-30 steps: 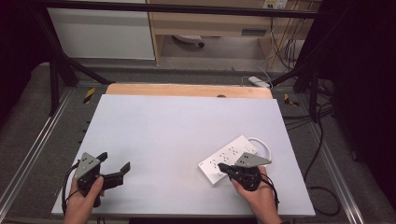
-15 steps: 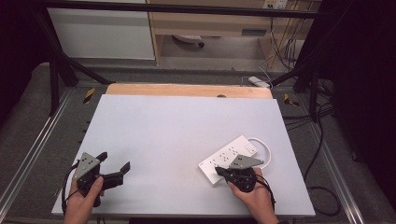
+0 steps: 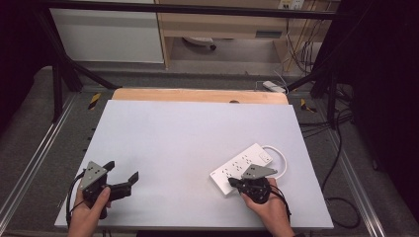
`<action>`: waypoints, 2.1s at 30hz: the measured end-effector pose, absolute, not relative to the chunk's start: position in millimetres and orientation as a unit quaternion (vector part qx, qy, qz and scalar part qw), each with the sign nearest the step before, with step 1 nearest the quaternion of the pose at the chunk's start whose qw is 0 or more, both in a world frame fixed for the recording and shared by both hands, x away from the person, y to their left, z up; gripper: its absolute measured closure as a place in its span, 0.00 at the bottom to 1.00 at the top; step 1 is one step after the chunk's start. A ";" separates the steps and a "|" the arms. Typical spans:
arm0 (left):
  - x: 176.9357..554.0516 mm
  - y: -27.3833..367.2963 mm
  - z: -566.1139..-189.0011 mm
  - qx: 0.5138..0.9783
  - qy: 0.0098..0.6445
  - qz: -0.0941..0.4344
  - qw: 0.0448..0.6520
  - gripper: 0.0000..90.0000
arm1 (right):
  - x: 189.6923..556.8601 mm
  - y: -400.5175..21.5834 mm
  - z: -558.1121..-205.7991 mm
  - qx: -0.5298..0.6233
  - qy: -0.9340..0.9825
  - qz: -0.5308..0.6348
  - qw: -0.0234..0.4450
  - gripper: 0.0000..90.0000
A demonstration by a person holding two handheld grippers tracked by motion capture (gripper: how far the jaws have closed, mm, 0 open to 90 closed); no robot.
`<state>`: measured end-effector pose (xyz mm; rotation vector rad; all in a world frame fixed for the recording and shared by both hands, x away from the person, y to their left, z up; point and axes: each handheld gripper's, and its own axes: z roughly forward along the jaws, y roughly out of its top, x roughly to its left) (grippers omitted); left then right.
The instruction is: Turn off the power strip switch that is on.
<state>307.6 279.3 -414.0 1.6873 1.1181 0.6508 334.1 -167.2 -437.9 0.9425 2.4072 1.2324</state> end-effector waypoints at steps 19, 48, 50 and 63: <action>307.4 278.9 -414.2 0.695 0.459 0.267 0.485 0.06 | 333.6 -165.5 -441.3 0.318 0.836 0.422 0.150 1.00; 307.6 279.2 -414.0 0.695 0.459 0.269 0.485 0.05 | 334.5 -167.1 -442.7 0.321 0.830 0.434 0.139 1.00; 307.4 279.2 -413.9 0.694 0.458 0.268 0.486 0.05 | 334.5 -167.5 -442.2 0.321 0.830 0.435 0.139 1.00; 307.5 278.6 -414.2 0.697 0.457 0.267 0.484 0.06 | 335.7 -169.8 -440.5 0.323 0.821 0.450 0.137 0.99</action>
